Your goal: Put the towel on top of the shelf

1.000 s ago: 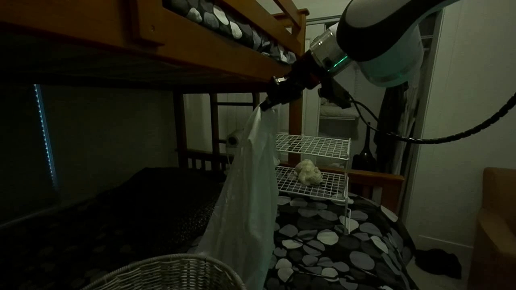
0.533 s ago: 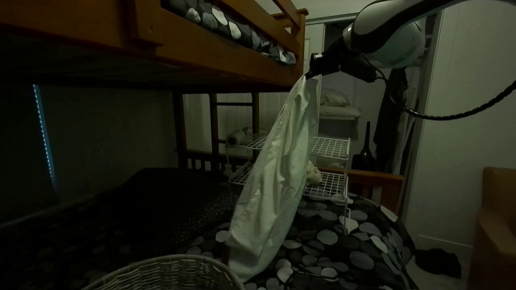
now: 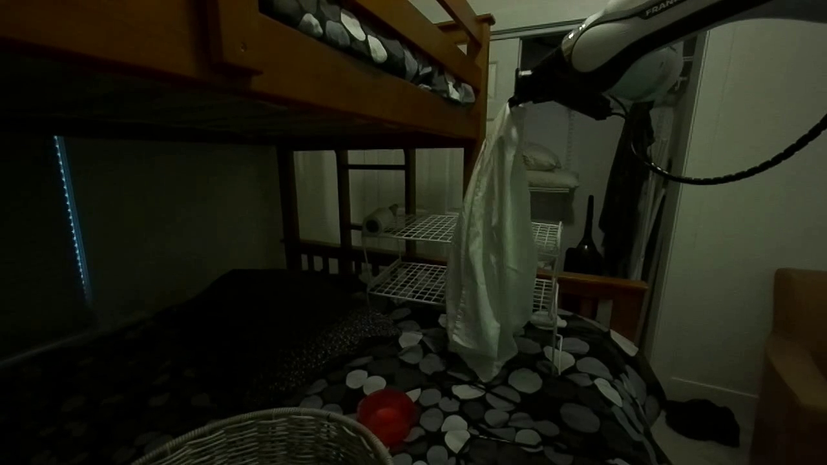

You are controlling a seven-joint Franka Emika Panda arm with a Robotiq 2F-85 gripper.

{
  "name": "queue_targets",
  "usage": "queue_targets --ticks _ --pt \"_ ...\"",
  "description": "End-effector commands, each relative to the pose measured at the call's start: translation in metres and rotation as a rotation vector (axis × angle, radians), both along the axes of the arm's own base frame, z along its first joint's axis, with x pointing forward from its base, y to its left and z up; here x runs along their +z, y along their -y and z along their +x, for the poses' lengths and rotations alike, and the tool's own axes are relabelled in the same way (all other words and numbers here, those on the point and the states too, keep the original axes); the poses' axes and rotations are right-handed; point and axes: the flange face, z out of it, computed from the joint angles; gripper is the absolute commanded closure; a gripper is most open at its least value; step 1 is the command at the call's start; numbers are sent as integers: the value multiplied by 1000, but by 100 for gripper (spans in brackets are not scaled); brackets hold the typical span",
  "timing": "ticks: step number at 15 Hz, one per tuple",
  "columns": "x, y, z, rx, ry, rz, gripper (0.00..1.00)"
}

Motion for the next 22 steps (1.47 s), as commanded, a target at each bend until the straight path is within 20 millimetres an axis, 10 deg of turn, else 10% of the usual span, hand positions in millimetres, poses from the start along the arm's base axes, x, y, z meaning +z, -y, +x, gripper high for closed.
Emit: queue_targets --ticks 1,3,4,6,14,20,21,22 --pt "62 79 13 -155 102 77 100" --pt "91 132 21 -260 156 108 100" --pt "69 97 8 -186 125 79 98" --pt "88 131 12 -251 157 95 98" --pt "34 170 72 -425 182 257 100" --pt "-54 67 132 -361 38 198 100" --pt "-68 48 140 -352 5 182 73" --pt "-73 36 144 -360 -8 171 72"
